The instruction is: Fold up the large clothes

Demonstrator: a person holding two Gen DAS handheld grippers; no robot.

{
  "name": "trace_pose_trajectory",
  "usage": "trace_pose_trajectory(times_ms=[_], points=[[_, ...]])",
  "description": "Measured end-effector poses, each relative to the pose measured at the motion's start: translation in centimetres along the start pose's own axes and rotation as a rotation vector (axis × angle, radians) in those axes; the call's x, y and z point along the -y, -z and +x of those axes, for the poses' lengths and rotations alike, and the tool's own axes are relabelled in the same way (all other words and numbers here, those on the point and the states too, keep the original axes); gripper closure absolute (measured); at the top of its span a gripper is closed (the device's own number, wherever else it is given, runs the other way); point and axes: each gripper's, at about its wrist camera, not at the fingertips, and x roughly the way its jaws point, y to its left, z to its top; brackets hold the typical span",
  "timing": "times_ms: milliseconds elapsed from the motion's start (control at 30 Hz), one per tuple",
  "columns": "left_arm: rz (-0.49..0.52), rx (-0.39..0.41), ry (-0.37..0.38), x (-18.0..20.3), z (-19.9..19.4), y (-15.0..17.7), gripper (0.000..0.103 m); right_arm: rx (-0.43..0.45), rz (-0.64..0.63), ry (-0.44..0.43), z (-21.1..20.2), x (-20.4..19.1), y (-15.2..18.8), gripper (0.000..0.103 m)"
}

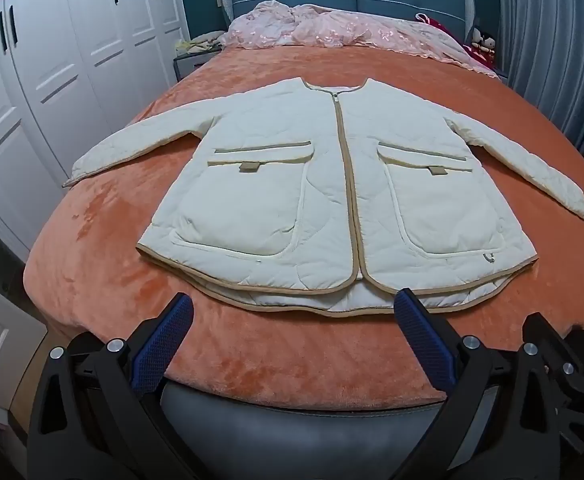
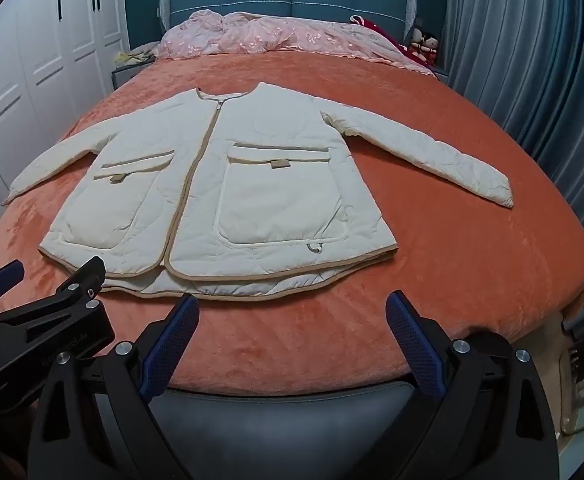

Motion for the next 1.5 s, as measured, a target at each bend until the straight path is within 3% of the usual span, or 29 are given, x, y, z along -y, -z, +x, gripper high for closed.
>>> trace_pose_trajectory(times_ms=[1500], points=[[-0.035, 0.058, -0.015, -1.3, -1.7, -0.4, 0.005, 0.031, -0.022, -0.007, -1.6, -1.0, -0.4, 0.010]])
